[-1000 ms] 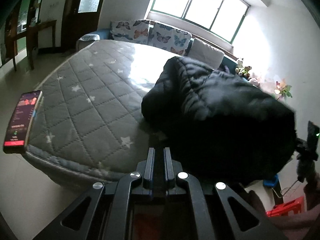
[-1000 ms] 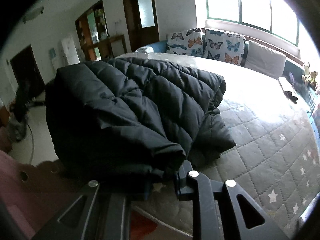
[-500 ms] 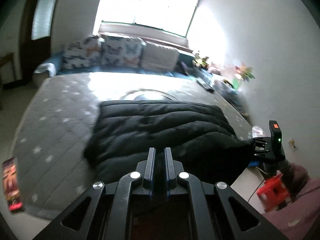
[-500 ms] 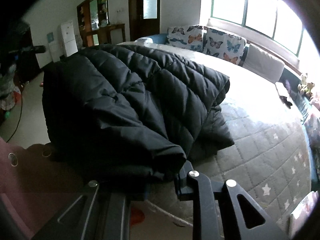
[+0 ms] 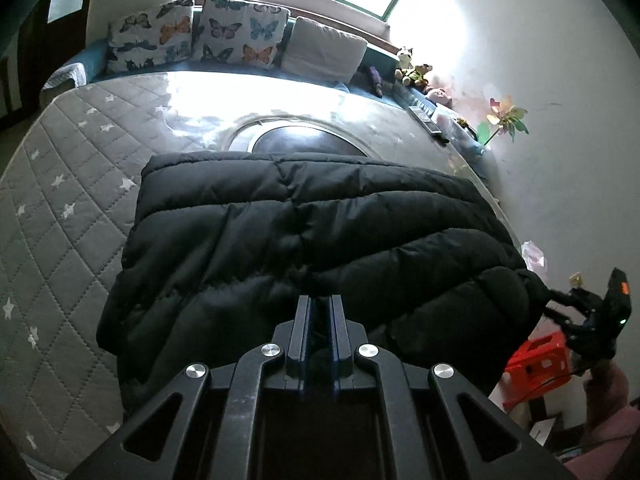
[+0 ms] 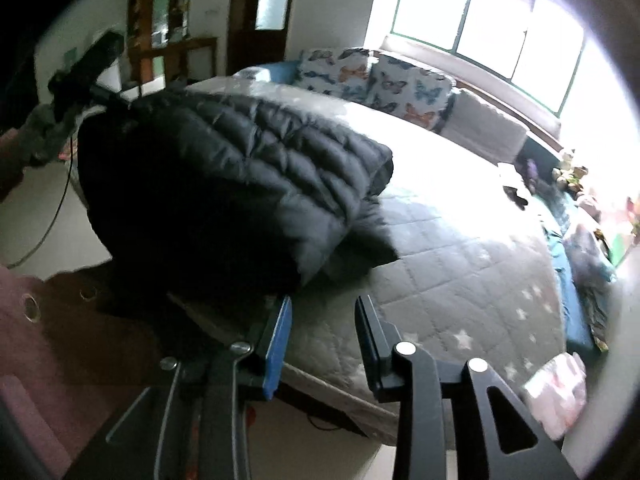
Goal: Fold large clothes
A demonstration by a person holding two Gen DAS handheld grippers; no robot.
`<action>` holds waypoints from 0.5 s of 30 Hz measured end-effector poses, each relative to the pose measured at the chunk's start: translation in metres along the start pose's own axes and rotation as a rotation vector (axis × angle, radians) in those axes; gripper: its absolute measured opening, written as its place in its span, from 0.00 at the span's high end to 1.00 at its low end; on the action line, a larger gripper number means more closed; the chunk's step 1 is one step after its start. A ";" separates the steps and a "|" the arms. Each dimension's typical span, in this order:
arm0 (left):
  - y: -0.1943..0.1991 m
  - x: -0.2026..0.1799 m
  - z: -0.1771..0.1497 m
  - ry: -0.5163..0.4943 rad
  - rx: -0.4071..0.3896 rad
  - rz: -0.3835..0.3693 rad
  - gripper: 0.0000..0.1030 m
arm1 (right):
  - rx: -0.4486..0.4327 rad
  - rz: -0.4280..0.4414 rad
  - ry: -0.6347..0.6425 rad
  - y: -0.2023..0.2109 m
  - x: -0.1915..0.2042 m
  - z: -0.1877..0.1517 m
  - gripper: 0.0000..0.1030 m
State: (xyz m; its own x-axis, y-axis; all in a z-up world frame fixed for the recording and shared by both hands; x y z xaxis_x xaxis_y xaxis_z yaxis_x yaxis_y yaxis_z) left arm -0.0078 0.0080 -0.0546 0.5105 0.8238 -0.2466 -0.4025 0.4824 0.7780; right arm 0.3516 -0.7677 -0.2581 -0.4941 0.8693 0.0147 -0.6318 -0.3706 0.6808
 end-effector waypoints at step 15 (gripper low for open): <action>0.031 -0.003 0.002 -0.039 -0.045 0.011 0.91 | -0.087 0.117 0.412 -0.048 0.143 0.077 0.58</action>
State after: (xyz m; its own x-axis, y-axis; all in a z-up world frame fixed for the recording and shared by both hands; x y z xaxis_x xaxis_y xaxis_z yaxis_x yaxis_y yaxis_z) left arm -0.0203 0.0204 -0.0286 0.5351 0.8171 -0.2147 -0.4412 0.4870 0.7537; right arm 0.3571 -0.5999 -0.2327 -0.7512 0.6234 -0.2170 -0.5965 -0.5003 0.6276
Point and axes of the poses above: each gripper's, at about its wrist camera, not at the fingertips, and y roughly against the way its jaws point, x to its left, z to its top, the point moved 7 cm from there along -y, roughly the way its jaws point, and after that the axes turned 12 degrees about -y, right-handed, at the moved point
